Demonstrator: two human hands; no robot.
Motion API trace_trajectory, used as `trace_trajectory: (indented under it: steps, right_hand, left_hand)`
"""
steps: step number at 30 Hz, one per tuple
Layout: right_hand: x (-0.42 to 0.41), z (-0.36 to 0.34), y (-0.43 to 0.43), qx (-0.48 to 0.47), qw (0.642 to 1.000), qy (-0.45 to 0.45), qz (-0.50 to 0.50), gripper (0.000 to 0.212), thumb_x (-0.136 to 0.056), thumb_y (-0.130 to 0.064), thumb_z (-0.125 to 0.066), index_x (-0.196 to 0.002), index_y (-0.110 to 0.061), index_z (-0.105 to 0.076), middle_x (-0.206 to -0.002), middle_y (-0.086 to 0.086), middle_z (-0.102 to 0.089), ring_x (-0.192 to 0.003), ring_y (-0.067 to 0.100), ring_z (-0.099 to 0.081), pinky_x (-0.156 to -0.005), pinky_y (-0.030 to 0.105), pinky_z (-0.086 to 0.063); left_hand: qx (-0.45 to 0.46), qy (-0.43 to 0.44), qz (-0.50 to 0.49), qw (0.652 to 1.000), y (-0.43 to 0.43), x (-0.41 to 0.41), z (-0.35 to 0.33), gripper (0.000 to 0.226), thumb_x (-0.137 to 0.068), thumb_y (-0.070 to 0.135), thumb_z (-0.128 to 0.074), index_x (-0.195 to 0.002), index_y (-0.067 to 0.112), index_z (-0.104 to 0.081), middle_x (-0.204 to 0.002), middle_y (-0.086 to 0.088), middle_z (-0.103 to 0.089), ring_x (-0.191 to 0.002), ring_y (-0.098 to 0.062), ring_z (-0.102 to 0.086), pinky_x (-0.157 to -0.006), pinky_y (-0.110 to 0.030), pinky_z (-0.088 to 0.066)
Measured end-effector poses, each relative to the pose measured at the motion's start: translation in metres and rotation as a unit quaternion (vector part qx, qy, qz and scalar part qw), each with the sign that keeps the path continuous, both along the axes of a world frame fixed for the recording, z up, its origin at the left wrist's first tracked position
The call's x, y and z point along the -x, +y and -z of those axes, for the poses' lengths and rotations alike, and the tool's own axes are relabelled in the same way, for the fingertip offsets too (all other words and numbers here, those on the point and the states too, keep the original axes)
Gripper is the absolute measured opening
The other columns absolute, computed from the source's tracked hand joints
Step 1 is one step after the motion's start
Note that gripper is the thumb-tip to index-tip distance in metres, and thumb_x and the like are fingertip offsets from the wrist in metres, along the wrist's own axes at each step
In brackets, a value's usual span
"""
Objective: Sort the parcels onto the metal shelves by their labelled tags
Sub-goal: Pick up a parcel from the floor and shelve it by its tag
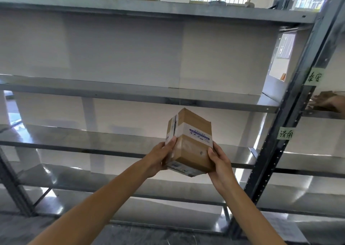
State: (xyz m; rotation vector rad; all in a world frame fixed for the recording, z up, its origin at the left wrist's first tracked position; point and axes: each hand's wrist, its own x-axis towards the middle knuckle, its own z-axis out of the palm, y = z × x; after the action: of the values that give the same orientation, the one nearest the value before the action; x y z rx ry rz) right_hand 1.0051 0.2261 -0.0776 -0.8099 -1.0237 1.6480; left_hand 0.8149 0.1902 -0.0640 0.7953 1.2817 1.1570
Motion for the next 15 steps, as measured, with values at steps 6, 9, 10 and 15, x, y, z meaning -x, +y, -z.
trace_trajectory:
  steps: [6,9,10,15]
  right_hand:
    - [-0.001,-0.007,-0.002,-0.012,1.0,0.0,-0.005,0.038,-0.094,-0.017,-0.049,-0.132,-0.02,-0.049,-0.126,0.004,-0.057,-0.116,0.025,-0.055,-0.092,0.048,-0.051]
    - [0.003,-0.014,-0.001,-0.031,0.996,-0.074,0.029,0.038,-0.093,-0.02,-0.051,-0.131,-0.024,-0.051,-0.126,0.0,-0.057,-0.117,0.025,-0.054,-0.096,0.049,-0.049]
    - [0.005,-0.015,0.0,-0.04,0.992,-0.108,0.046,0.039,-0.092,-0.02,-0.053,-0.131,-0.025,-0.051,-0.126,-0.001,-0.057,-0.117,0.024,-0.054,-0.097,0.049,-0.049]
    - [0.025,-0.023,-0.003,-0.079,0.975,-0.203,0.041,0.049,-0.091,-0.033,-0.054,-0.138,-0.029,-0.041,-0.134,-0.002,-0.049,-0.109,0.016,-0.049,-0.097,0.04,-0.046]
  left_hand:
    - [-0.054,-0.088,0.029,0.994,0.005,0.0,-0.01,0.052,-0.083,0.049,-0.057,-0.129,0.027,-0.047,-0.124,-0.009,-0.063,-0.112,-0.031,-0.062,-0.087,-0.046,-0.055]
    - [-0.071,-0.069,-0.014,0.995,0.004,-0.003,-0.015,0.047,-0.084,0.043,-0.059,-0.126,0.025,-0.048,-0.119,-0.007,-0.065,-0.105,-0.028,-0.064,-0.078,-0.04,-0.059]
    - [-0.078,-0.047,-0.034,0.995,0.005,-0.004,-0.016,0.05,-0.083,0.042,-0.061,-0.128,0.024,-0.047,-0.118,-0.006,-0.064,-0.103,-0.026,-0.064,-0.076,-0.039,-0.059]
    - [-0.084,0.102,-0.137,0.982,0.008,-0.011,-0.015,0.064,-0.076,0.043,-0.069,-0.131,0.02,-0.045,-0.122,-0.005,-0.058,-0.103,-0.024,-0.062,-0.085,-0.042,-0.057]
